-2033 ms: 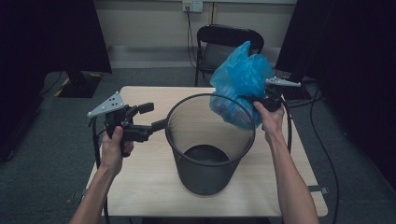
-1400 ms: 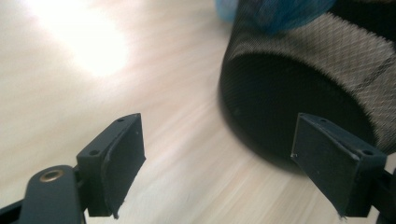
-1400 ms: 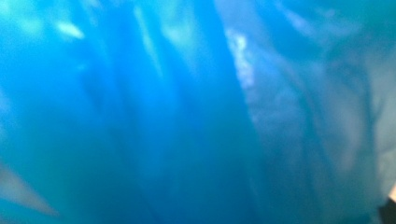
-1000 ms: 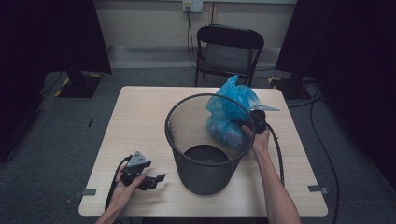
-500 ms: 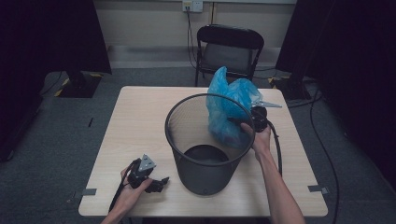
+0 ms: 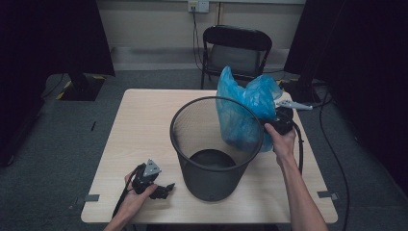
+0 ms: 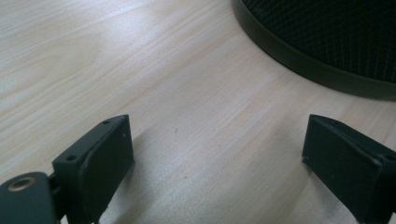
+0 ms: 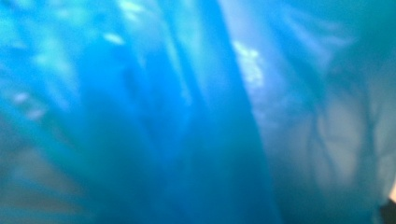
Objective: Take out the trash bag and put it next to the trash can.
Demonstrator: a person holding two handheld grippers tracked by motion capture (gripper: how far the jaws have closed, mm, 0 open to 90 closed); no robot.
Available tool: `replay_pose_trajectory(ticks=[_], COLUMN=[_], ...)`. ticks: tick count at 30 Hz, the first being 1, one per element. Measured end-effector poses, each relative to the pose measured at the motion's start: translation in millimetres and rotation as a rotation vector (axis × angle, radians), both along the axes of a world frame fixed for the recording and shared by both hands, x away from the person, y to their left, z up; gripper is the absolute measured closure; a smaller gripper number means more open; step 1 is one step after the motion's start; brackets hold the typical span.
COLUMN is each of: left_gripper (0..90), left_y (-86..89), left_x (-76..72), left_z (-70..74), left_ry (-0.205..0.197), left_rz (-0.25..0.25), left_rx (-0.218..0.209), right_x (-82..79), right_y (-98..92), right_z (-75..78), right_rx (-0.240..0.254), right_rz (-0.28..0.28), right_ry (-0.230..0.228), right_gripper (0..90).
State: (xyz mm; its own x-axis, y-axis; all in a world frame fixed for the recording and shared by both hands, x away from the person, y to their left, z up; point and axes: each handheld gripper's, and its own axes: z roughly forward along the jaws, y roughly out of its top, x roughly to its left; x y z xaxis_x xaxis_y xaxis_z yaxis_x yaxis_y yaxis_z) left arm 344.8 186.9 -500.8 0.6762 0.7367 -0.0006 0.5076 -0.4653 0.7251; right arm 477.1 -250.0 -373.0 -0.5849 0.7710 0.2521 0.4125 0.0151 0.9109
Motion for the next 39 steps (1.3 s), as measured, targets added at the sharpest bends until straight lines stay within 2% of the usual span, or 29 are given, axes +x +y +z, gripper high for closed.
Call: replay_pose_trajectory(ticks=[2,3,5,6,7,10,11,18,21,22,25,26,28,30,34,37,38,39], left_gripper=[7.5,7.4,7.4,7.4,7.4,7.2,7.1,7.0,6.9,7.0,5.9,5.4,5.1,5.1,5.1,5.1,5.1,5.1], left_y=[-0.1,0.0,0.0,-0.1,-0.1,0.2,0.2,0.2,0.3,0.3,-0.2,-1.0,-1.5,-1.5,-1.5,-1.5,-1.5,-1.5], left_x=[0.0,0.1,0.1,0.0,-0.1,0.2,0.3,0.4,0.4,0.4,0.8,0.7,0.7,0.7,0.7,0.7,0.6,0.7], left_z=[0.0,0.0,0.0,-0.1,-0.1,0.0,0.0,0.0,0.1,0.1,0.0,-0.3,-0.7,-0.6,-0.7,-0.6,-0.7,-0.7], left_ry=[0.0,0.001,0.001,0.001,0.002,0.0,0.0,-0.001,-0.002,-0.002,0.0,0.003,0.003,0.003,0.003,0.004,0.003,0.003], left_rz=[-0.001,-0.002,-0.002,-0.002,-0.001,-0.006,-0.007,-0.008,-0.009,-0.009,-0.015,-0.012,-0.008,-0.008,-0.009,-0.008,-0.008,-0.009], left_rx=[0.001,0.002,0.002,0.001,-0.001,0.004,0.004,0.006,0.007,0.007,0.01,0.004,-0.003,-0.002,-0.003,-0.003,-0.003,-0.002], right_x=[-1.5,0.1,11.4,14.3,12.9,8.4,6.5,-21.9,-36.8,-41.0,-46.8,-46.6,-42.9,-36.6,-22.8,-12.8,-9.3,-6.6], right_y=[3.8,6.5,14.9,18.5,18.6,13.5,11.7,-3.5,-12.2,-15.3,-21.0,-22.1,-21.3,-16.2,3.9,19.3,24.8,29.6], right_z=[7.7,7.8,-3.6,-9.6,-14.1,-16.0,-15.5,-12.6,-15.8,-18.6,-28.6,-30.7,-31.8,-28.2,-6.0,9.4,9.6,7.9], right_rx=[0.053,0.065,-0.002,-0.06,-0.056,0.008,0.026,0.036,0.017,0.008,-0.066,-0.071,-0.071,-0.048,0.0,0.084,0.084,0.063], right_rz=[0.009,0.015,0.0,-0.012,-0.025,-0.027,-0.026,0.031,0.015,0.006,0.001,-0.006,0.008,0.025,0.033,0.047,0.044,0.037], right_ry=[-0.061,-0.074,0.02,0.048,0.046,0.043,0.044,0.047,0.051,0.057,0.089,0.097,0.097,0.088,0.011,-0.08,-0.075,-0.056], right_gripper=[82.1,78.7,42.6,33.9,29.2,17.9,16.6,15.7,16.4,22.7,58.1,68.2,81.1,87.0,88.8,87.8,80.5,61.9])
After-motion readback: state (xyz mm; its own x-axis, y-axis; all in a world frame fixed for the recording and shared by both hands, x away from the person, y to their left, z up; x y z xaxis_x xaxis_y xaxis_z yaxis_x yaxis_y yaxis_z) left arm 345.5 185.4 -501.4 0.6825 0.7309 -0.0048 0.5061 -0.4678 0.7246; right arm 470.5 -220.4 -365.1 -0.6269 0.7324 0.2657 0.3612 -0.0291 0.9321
